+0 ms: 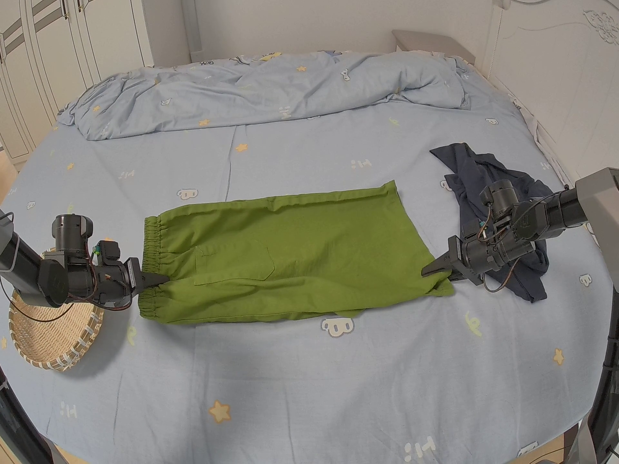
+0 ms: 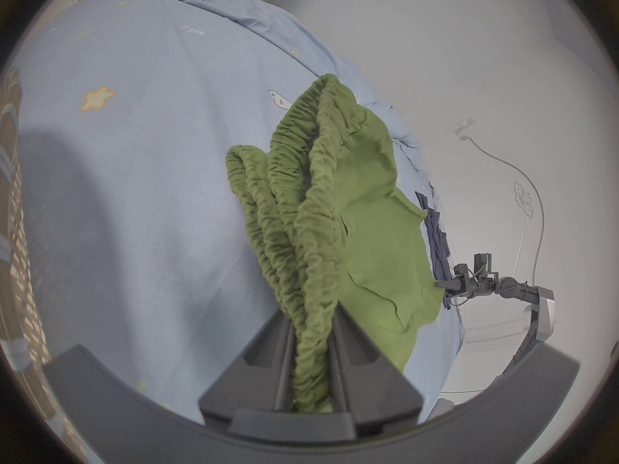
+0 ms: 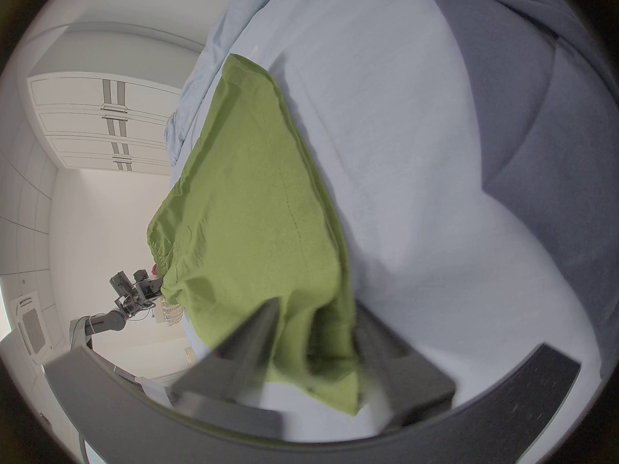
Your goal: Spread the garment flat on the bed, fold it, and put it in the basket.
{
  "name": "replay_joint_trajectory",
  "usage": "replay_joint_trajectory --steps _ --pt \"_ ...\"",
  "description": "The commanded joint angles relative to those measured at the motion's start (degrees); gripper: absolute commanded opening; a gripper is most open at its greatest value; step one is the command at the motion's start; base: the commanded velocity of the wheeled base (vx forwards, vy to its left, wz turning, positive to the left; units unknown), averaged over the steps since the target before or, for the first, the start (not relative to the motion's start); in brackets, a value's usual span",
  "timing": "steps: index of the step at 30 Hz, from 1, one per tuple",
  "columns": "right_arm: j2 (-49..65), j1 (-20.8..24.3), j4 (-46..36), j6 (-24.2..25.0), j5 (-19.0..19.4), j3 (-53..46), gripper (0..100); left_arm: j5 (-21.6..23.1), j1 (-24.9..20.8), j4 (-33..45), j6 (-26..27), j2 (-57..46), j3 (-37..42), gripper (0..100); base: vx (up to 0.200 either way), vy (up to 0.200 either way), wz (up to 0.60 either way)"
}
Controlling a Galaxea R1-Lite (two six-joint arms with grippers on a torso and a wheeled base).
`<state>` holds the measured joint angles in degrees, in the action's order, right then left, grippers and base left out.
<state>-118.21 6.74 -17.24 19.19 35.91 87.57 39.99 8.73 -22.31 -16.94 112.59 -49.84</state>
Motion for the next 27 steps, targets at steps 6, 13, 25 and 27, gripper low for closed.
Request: replay_joint_trajectory --steps 6,13,25,27 --pt "-0.3 -1.1 -0.1 -0.3 0.1 0.0 0 -0.1 0.2 0.0 -0.1 -0.2 -0.1 0 0.0 0.0 0.0" --pt "7.9 -0.8 -3.4 -0.5 0.1 -4.1 0 0.0 1.3 3.9 0.0 -3.5 -0.3 0 0.0 0.0 0.0" --pt "24.3 1.7 -7.1 -4.3 -0.2 -25.3 0 0.0 4.7 12.4 8.9 -9.8 8.8 0 0.0 0.0 0.0" --pt "26.3 2.0 -6.8 -5.8 -0.2 -30.3 0 -0.1 5.9 12.0 9.6 -10.5 11.9 0 0.0 0.0 0.0"
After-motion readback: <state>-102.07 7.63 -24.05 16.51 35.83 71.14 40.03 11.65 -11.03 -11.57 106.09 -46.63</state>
